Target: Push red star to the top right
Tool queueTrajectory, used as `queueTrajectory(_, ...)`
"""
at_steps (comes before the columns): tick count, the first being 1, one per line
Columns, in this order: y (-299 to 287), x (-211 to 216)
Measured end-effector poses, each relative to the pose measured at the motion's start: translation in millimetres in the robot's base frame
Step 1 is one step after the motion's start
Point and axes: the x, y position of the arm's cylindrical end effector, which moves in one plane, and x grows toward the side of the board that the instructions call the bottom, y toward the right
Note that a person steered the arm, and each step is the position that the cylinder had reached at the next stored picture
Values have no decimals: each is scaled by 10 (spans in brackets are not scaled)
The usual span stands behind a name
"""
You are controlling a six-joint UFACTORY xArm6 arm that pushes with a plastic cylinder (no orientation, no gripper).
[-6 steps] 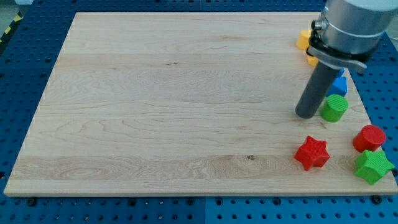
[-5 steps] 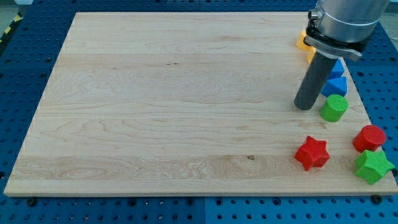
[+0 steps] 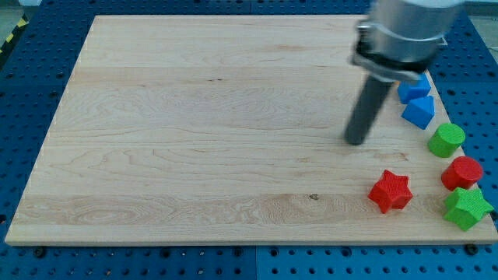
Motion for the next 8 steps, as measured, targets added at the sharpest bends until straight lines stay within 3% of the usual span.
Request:
queueTrajectory(1,-770,370)
queueTrajectory(2,-640,1074)
queueTrajectory(3,-311,1346)
queueTrajectory(5,336,1328)
queueTrajectory(8,458,887)
